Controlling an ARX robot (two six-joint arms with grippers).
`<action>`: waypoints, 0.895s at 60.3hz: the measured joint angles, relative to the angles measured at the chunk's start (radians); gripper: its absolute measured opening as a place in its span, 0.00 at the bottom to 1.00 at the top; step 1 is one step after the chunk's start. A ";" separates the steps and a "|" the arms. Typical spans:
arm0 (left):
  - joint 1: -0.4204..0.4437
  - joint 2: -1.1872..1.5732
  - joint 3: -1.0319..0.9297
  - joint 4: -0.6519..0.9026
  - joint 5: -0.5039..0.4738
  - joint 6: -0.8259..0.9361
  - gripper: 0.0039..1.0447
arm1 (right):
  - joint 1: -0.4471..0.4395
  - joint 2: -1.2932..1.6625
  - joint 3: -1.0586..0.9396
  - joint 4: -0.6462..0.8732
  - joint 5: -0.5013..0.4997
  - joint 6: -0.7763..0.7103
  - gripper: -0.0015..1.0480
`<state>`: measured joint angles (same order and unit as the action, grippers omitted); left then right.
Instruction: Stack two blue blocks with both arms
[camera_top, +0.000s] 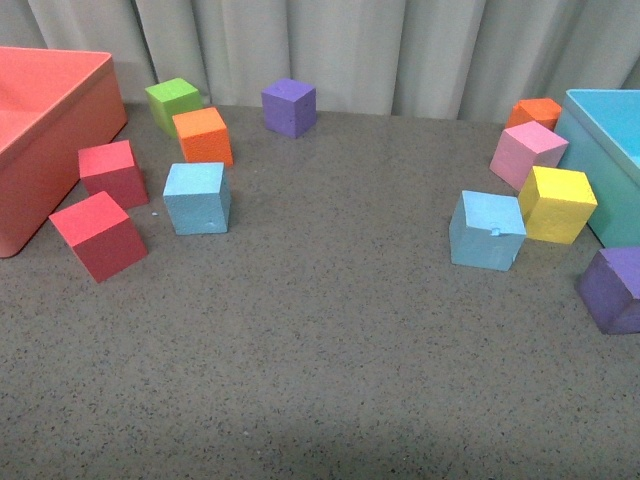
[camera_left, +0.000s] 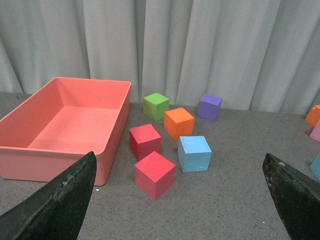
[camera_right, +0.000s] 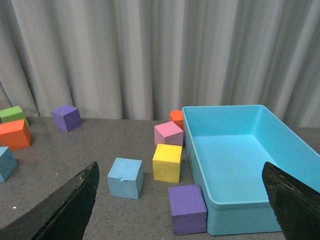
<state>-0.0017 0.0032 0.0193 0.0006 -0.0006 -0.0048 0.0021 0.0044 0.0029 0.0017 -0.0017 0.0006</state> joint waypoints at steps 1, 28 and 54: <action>0.000 0.000 0.000 0.000 0.000 0.000 0.94 | 0.000 0.000 0.000 0.000 0.000 0.000 0.91; 0.000 0.000 0.000 0.000 0.000 0.000 0.94 | 0.000 0.000 0.000 0.000 0.000 0.000 0.91; 0.000 0.000 0.000 0.000 -0.001 0.000 0.94 | 0.120 0.080 0.006 0.082 0.371 -0.158 0.91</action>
<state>-0.0021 0.0032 0.0193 0.0006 -0.0017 -0.0048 0.1223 0.0849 0.0086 0.0841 0.3691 -0.1574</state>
